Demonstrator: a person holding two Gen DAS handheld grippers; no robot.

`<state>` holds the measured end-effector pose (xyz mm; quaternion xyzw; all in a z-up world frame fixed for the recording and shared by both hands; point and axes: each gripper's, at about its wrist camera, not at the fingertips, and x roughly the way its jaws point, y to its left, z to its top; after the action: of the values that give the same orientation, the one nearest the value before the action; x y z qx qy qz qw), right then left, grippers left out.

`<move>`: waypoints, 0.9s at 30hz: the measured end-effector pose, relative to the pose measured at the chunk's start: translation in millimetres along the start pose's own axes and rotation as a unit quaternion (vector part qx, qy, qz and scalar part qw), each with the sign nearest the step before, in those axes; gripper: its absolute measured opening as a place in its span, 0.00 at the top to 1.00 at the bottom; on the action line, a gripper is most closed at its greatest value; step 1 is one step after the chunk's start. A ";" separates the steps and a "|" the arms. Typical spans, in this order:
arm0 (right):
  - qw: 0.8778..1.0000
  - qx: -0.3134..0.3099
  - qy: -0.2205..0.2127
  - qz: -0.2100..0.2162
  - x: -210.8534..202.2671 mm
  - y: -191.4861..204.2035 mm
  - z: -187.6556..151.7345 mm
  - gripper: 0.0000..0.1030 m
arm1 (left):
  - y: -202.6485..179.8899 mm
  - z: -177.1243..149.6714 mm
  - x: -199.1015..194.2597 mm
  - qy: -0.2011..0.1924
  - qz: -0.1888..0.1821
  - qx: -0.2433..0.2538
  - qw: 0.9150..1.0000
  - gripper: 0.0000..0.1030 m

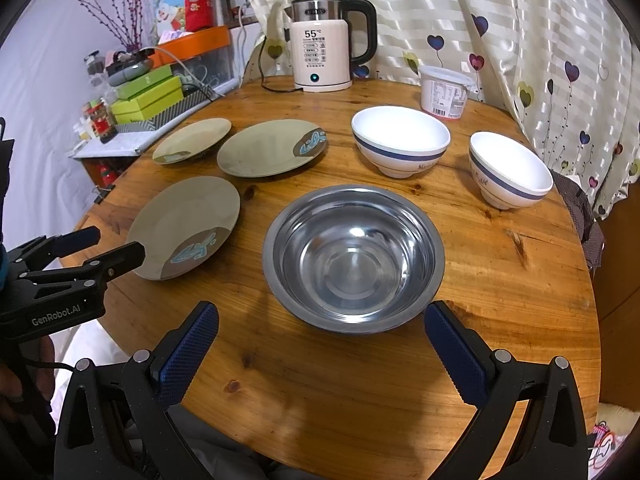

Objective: Organize plates and bowls

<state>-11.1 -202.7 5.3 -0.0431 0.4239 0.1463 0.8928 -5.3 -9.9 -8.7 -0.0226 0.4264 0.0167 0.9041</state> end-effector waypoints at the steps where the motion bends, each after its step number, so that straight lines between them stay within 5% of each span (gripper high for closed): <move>1: 1.000 0.000 0.000 0.000 0.4 -0.4 -0.9 0.00 | 0.0 -0.1 0.3 0.001 0.000 0.000 1.000 0.19; 27: 1.000 0.000 0.000 0.000 -0.3 0.5 1.6 0.00 | -1.3 0.3 1.1 0.000 0.001 0.001 1.000 0.19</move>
<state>-10.2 -201.9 6.6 -0.0432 0.4236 0.1465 0.8929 -4.2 -11.2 -9.4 -0.0217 0.4267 0.0175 0.9039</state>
